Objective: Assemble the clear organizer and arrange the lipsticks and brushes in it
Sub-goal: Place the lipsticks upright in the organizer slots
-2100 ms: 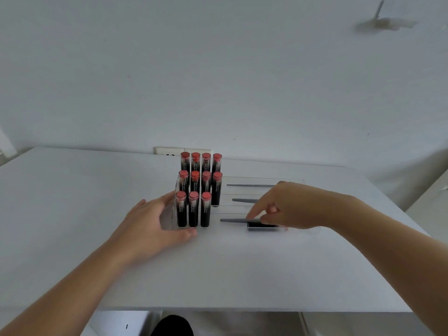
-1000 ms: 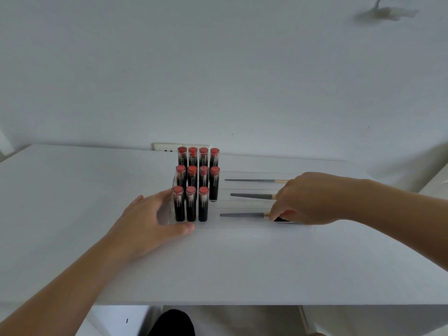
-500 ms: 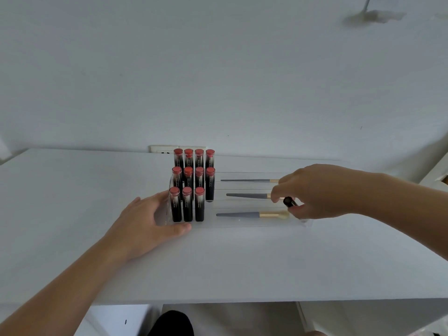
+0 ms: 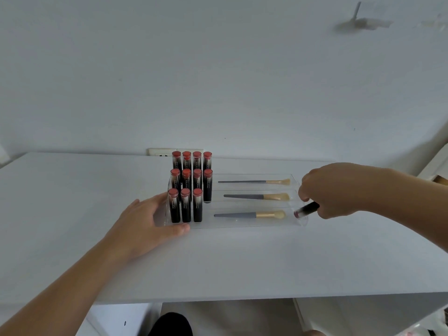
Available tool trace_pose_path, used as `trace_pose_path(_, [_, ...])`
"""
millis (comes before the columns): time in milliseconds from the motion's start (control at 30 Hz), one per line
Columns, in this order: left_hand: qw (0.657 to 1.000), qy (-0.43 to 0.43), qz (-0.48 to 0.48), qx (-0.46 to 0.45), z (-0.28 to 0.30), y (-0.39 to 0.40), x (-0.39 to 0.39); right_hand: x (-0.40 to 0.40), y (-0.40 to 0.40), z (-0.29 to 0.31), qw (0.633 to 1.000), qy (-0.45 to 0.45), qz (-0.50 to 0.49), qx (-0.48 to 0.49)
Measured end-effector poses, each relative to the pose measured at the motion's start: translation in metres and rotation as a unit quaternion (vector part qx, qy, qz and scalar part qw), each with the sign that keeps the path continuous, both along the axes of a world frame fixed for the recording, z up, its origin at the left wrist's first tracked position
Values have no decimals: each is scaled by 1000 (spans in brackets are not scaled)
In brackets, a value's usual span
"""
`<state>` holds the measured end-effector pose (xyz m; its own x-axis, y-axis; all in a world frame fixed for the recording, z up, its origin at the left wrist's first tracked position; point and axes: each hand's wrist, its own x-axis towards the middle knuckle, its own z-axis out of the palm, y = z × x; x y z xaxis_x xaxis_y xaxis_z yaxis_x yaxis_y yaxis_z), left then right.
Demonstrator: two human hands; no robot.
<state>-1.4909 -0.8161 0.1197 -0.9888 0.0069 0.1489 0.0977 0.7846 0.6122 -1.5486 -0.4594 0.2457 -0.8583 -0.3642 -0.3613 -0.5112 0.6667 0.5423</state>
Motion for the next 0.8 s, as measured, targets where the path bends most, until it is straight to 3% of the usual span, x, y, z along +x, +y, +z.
trace_pose_path(200, [1000,-3,5,-4,0,1,0,6,-1,-9,997,63,38,9])
trace_pose_path(267, [1000,-6,6,-5,0,1,0,5,0,-8,994,83,45,-52])
trace_pose_path(333, [1000,-11,7,-4,0,1,1,5,-3,-7,976,78,-12,-201])
trace_pose_path(400, [1000,-14,11,-6,0,1,0,6,-9,-9,918,45,-88,-383])
trace_pose_path(500, [1000,-21,10,-13,0,0,-1,8,-26,-12,790,-51,-164,-588])
trace_pose_path(667, [999,-25,3,-21,-1,-1,-2,11,-52,-21,616,-207,-206,-731])
trace_pose_path(733, [999,-27,9,-23,-2,-1,-2,13,-60,-27,583,-248,-200,-747])
trace_pose_path(800, [999,-28,12,-19,-2,0,-2,16,-68,-33,583,-270,-172,-747])
